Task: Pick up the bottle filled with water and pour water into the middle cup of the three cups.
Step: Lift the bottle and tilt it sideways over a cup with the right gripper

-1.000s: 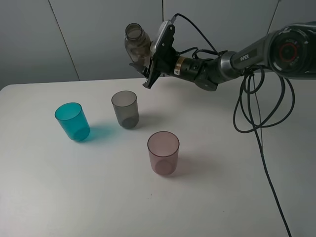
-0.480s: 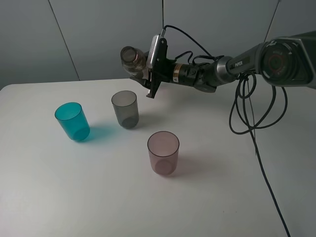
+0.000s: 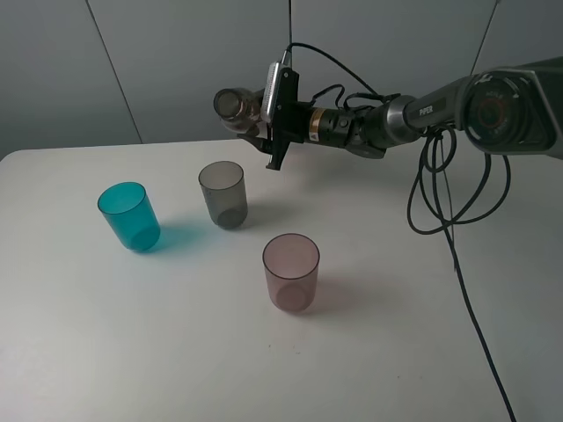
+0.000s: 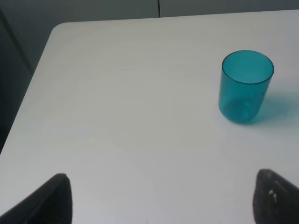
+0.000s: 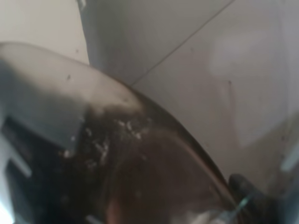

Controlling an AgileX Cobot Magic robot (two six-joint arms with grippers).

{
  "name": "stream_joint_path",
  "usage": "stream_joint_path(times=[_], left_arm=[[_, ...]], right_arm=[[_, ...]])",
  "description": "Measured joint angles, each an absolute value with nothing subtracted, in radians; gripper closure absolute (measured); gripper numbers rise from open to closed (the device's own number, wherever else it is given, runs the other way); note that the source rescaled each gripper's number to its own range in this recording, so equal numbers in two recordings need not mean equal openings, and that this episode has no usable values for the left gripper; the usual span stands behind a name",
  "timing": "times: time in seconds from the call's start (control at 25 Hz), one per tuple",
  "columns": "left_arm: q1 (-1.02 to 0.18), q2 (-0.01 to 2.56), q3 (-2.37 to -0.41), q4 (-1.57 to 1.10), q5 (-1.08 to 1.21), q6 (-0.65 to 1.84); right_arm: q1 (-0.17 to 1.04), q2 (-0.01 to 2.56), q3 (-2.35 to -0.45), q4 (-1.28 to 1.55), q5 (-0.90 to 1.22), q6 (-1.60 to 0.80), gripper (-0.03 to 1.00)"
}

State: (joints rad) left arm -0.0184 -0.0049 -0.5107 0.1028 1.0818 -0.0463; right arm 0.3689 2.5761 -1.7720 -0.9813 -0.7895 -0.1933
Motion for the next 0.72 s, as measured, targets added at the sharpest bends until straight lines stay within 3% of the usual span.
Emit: stream_joint_path(times=[0.72], left_arm=[[-0.018, -0.005, -0.511, 0.103, 1.082, -0.044]], right_arm=[[0.368, 2.576, -1.772, -0.971, -0.761, -0.365, 0.97]])
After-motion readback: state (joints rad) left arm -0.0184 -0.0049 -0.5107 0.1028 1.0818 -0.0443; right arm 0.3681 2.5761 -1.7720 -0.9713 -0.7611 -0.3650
